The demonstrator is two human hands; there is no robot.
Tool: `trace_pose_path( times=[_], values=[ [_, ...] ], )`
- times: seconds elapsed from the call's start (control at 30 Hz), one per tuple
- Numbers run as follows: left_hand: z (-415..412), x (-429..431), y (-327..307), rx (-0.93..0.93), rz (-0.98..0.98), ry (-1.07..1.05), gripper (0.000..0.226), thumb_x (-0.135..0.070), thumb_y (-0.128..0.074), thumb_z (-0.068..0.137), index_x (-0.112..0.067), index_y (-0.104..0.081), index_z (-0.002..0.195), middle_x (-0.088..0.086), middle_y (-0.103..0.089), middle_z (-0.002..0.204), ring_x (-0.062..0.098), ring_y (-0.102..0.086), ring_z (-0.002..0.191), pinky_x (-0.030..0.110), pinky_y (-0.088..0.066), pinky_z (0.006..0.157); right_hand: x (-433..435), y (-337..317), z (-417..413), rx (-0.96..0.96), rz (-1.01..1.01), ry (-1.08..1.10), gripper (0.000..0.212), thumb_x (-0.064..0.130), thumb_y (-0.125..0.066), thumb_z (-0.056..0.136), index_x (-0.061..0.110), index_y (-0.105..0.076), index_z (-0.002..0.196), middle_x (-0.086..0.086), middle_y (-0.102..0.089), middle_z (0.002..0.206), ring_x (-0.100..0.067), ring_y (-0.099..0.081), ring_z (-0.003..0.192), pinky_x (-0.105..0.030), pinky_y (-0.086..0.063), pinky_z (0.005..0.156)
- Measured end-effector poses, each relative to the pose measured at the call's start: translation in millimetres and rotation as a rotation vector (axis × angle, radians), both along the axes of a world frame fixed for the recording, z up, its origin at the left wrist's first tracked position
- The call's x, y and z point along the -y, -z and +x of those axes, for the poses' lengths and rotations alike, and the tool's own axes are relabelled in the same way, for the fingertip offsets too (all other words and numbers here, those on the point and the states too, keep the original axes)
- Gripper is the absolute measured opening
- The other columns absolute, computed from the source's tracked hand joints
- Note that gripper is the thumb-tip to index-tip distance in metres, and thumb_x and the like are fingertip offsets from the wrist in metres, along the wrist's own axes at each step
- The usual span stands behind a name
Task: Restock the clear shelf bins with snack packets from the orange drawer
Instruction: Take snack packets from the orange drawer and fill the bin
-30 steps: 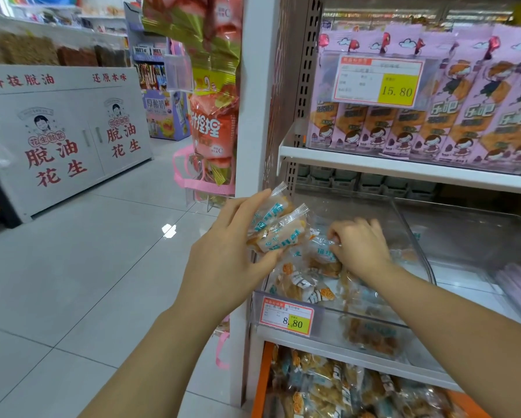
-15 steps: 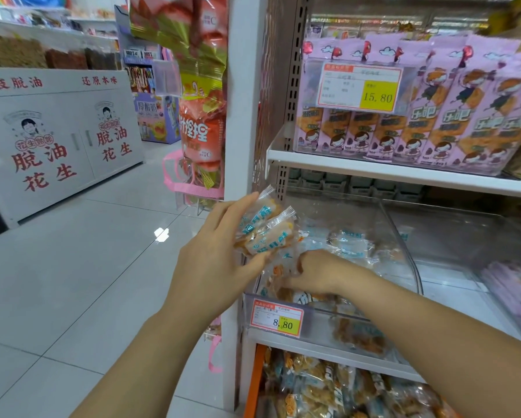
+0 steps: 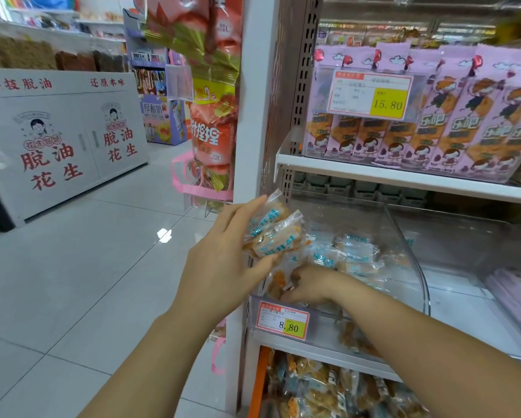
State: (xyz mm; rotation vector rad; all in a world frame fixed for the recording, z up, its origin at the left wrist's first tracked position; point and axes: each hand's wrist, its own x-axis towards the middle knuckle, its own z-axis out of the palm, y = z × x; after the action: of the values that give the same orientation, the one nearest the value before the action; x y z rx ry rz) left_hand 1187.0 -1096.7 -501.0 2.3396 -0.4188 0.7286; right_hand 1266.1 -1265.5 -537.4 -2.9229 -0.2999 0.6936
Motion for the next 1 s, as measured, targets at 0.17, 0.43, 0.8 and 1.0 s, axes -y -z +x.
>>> trace_pose_path(
  times=[0.17, 0.43, 0.8, 1.0],
  values=[
    [0, 1, 0, 0.000, 0.001, -0.003, 0.077, -0.033, -0.075, 0.077, -0.037, -0.034, 0.142, -0.019, -0.044, 0.129, -0.011, -0.038, 0.099, 0.006, -0.036, 0.069, 4, -4, -4, 0.143, 0.151, 0.073, 0.053, 0.039, -0.069, 0.081, 0.015, -0.055, 0.126, 0.000, -0.059, 0.116, -0.015, -0.056, 0.097, -0.022, -0.042, 0.073],
    [1, 2, 0, 0.016, 0.002, -0.006, 0.076, -0.033, -0.076, 0.076, -0.035, -0.036, 0.141, -0.018, -0.045, 0.127, -0.010, -0.038, 0.098, 0.005, -0.035, 0.067, 8, 0, -7, 0.054, 0.179, 0.006, 0.060, 0.038, -0.065, 0.086, 0.014, -0.047, 0.138, -0.002, -0.050, 0.139, -0.018, -0.051, 0.120, -0.023, -0.042, 0.091],
    [-4, 13, -1, 0.040, -0.082, 0.049, 0.077, -0.032, -0.073, 0.077, -0.037, -0.034, 0.142, -0.021, -0.044, 0.121, -0.018, -0.044, 0.098, 0.004, -0.040, 0.073, 74, -48, -30, 0.475, 0.638, 0.262, 0.029, 0.031, -0.071, 0.082, 0.012, -0.061, 0.062, 0.002, -0.050, 0.058, -0.010, -0.041, 0.056, -0.024, -0.029, 0.052],
    [-4, 50, 0, -0.042, 0.039, 0.065, 0.074, -0.030, -0.072, 0.080, -0.036, -0.031, 0.142, -0.016, -0.042, 0.127, -0.005, -0.042, 0.101, 0.013, -0.038, 0.078, 128, -50, -53, 0.668, 0.873, 0.411, 0.019, 0.031, -0.069, 0.085, 0.014, -0.068, 0.076, -0.006, -0.066, 0.070, -0.020, -0.056, 0.063, -0.022, -0.037, 0.056]
  ],
)
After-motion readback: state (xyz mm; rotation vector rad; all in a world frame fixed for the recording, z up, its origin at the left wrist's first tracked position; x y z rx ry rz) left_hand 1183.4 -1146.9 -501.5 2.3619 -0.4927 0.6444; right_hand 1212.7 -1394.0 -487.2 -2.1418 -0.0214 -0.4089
